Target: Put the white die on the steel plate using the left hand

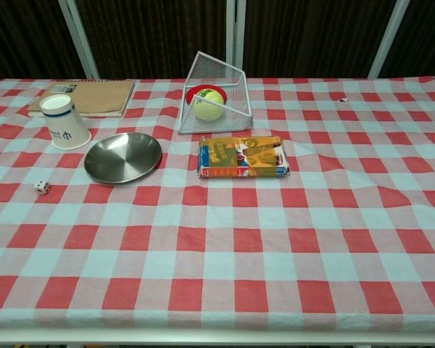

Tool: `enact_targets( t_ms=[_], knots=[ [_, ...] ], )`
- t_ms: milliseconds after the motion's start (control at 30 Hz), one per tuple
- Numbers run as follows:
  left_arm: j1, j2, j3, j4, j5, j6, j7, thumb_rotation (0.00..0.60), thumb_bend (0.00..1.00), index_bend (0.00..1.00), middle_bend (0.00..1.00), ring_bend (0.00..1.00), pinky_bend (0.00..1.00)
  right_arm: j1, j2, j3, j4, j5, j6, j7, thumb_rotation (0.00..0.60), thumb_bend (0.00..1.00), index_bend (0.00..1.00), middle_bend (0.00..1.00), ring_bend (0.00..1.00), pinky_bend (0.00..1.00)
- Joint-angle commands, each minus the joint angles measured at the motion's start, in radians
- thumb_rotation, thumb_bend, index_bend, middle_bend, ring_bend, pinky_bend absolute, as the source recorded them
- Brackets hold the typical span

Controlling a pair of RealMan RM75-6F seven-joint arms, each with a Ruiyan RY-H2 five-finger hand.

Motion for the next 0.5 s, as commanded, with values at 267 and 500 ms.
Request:
enact_targets(
  t_ms=[267,500],
  knots=[
    [-0.017,0.004,-0.004,-0.005,-0.009,-0.028,0.003,0.600,0.21,0.26,0.16,0.06,0.03,0.000,0.000,-0.002,0.002,0.002,-0.004,0.006,0.600,0.22,0.08,0.07,0.00,0.00],
    [-0.040,0.018,-0.011,-0.017,0.003,-0.046,-0.007,0.600,0.21,0.26,0.16,0.06,0.03,-0.004,-0.002,-0.004,0.011,-0.002,0.000,0.019,0.600,0.22,0.08,0.07,0.00,0.00]
  ],
)
